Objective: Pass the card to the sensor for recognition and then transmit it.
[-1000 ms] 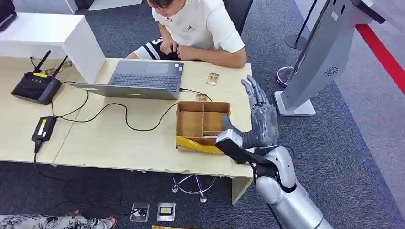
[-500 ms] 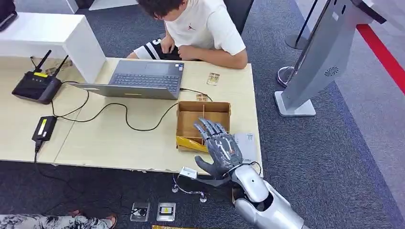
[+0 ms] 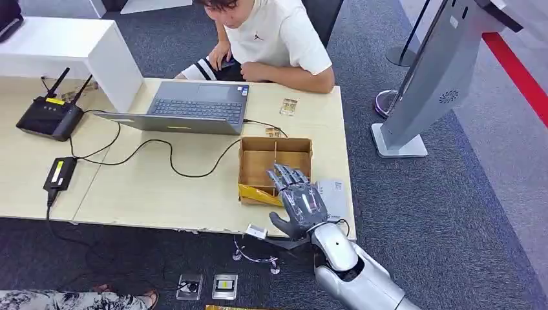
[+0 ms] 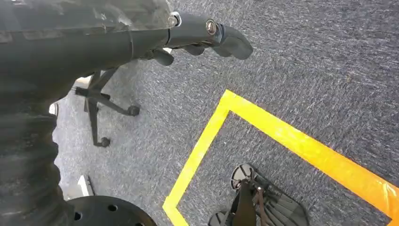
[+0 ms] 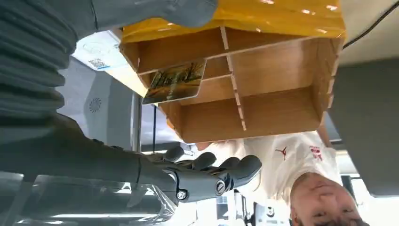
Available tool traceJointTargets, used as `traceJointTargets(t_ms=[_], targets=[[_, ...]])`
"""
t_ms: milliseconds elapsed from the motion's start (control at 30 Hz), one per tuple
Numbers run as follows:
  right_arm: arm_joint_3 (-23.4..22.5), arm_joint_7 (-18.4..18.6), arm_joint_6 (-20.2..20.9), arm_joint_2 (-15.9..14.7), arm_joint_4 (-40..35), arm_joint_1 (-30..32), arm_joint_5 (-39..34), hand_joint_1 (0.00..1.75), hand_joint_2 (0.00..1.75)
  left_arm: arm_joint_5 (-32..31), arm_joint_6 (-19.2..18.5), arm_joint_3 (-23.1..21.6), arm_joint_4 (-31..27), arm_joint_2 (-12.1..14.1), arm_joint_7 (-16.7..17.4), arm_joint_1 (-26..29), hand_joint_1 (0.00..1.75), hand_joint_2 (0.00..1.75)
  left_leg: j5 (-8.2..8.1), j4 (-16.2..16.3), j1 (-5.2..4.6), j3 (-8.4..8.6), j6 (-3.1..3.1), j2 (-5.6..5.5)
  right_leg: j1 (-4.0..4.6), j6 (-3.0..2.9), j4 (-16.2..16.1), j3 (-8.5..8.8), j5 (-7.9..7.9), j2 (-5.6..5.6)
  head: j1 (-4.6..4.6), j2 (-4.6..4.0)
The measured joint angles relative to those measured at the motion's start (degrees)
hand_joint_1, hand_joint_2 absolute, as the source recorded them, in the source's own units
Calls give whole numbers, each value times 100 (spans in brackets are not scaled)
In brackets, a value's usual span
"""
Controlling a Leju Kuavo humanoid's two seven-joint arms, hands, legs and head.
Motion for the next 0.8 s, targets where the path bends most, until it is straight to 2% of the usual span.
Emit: traceJointTargets(t_ms=[267, 800], targets=[[-9, 135, -293, 101, 223, -126, 264, 0, 175, 63, 28, 0, 0, 0, -13, 0, 0, 175, 0, 0, 0, 0, 0, 0, 0, 0, 0, -1, 0, 1, 0, -2], [-260, 238, -170, 372, 542, -318, 524, 0, 175, 170, 114, 0, 0, -11, 42, 0, 0, 175, 0, 1, 0, 1, 0, 0, 0, 0, 0, -1, 0, 2, 0, 0]])
